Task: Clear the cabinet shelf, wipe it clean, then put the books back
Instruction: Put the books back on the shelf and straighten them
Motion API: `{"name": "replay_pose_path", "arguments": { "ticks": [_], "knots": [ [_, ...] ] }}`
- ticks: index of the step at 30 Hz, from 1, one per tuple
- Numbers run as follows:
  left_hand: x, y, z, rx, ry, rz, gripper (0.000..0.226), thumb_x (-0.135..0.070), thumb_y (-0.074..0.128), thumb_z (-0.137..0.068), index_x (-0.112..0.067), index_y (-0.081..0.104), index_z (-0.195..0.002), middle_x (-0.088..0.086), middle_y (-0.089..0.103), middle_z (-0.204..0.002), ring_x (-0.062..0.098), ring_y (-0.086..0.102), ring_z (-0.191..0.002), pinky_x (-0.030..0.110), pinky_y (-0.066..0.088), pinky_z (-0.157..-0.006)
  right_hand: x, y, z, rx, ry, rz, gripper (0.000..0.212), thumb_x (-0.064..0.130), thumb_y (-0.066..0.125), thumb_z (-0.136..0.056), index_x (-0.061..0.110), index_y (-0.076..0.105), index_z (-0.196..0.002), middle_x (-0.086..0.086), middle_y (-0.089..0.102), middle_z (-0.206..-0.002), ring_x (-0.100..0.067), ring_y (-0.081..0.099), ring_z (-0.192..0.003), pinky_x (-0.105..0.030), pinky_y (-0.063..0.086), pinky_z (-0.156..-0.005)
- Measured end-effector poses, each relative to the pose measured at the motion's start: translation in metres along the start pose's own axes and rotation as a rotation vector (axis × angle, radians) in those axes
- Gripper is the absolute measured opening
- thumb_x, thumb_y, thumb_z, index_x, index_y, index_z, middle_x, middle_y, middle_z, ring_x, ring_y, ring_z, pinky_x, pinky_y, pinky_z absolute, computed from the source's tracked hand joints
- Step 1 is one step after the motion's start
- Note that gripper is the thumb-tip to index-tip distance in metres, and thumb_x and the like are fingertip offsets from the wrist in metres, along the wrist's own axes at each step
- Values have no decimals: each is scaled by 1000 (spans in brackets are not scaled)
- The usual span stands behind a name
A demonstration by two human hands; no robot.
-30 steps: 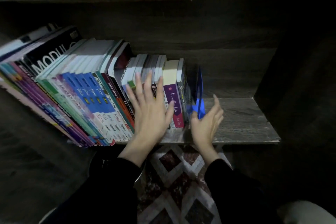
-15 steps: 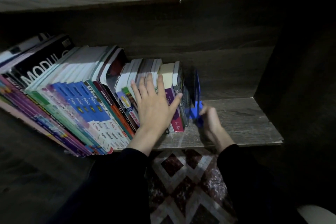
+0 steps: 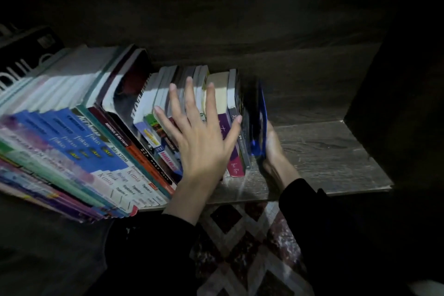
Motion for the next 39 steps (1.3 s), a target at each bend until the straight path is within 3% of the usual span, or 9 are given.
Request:
{"name": "replay_pose_path", "arguments": {
  "ticks": [8, 14, 19, 24, 27, 31, 33, 35, 39],
  "knots": [
    [2, -1, -1, -92, 39, 75, 72, -56, 52, -89, -11, 38, -144, 24, 28, -151, 37, 11, -139, 58, -7, -111, -7, 7, -2, 60, -40, -152, 38, 34, 34, -102, 12, 64, -92, 0, 72, -67, -9, 69, -59, -14, 48, -47],
    [2, -10, 3, 57, 7, 33, 73, -53, 52, -85, -7, 40, -141, 20, 40, -143, 33, 18, -137, 55, -7, -111, -17, 5, -13, -1, -48, -60, 44, 44, 39, -100, 14, 58, -125, -6, 70, -108, -18, 65, -100, -24, 54, -78],
    [12, -32, 1, 200, 1, -16, 78, -54, 56, -83, -5, 39, -141, 21, 44, -137, 37, 34, -132, 54, 12, -113, -30, 2, -26, -103, 7, -8, 76, 67, 58, -78, 19, 52, -136, -9, 56, -134, -27, 53, -123, -46, 38, -108],
    [22, -55, -2, 348, -20, -113, 76, -49, 60, -86, -3, 36, -141, 20, 39, -143, 36, 30, -135, 52, 16, -113, -29, -8, -17, -271, 16, 111, 31, 38, 48, -94, 14, 66, -103, -10, 64, -107, -27, 60, -96, -42, 45, -93],
    [15, -61, -7, 423, -40, -94, 76, -53, 48, -92, -7, 24, -147, 16, 24, -151, 32, 15, -140, 47, 6, -116, -30, -1, -8, -220, 53, 60, 49, 50, 48, -85, 18, 64, -118, -9, 63, -122, -31, 59, -112, -48, 44, -102],
    [-1, -66, -11, 473, 2, -113, 76, -57, 40, -93, -7, 25, -148, 16, 23, -151, 33, 13, -140, 47, 6, -116, -20, 6, 8, -204, 82, -11, 33, 36, 44, -98, 11, 66, -98, -9, 71, -89, -25, 66, -79, -37, 55, -76],
    [-11, -71, -16, 483, 32, -115, 74, -60, 36, -93, -7, 35, -144, 17, 34, -145, 33, 21, -136, 45, 15, -111, -22, 5, 2, -214, 78, -5, 40, 41, 46, -91, 16, 62, -119, -10, 67, -116, -26, 65, -97, -42, 54, -86],
    [-17, -72, -30, 519, -23, 6, 70, -62, 35, -93, -7, 47, -134, 16, 52, -130, 31, 36, -127, 42, 31, -102, -27, -5, -19, -199, 23, 46, 55, 33, 41, -91, 29, 33, -145, -6, 48, -142, -29, 55, -119, -53, 46, -99],
    [-23, -48, -70, 831, -257, 260, 87, -65, 52, -85, -7, 30, -145, 16, 46, -141, 33, 46, -127, 39, 43, -97, -14, -1, -11, -90, -8, 41, 48, 33, 37, -96, 37, 34, -144, -7, 54, -136, -29, 65, -106, -54, 52, -91]
  ]
}}
Point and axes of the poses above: each hand's wrist, its own z-axis away from the middle knuckle, its own y-axis out of the palm, x = y × z, the point moved 3 cm from there along -z, towards the middle knuckle
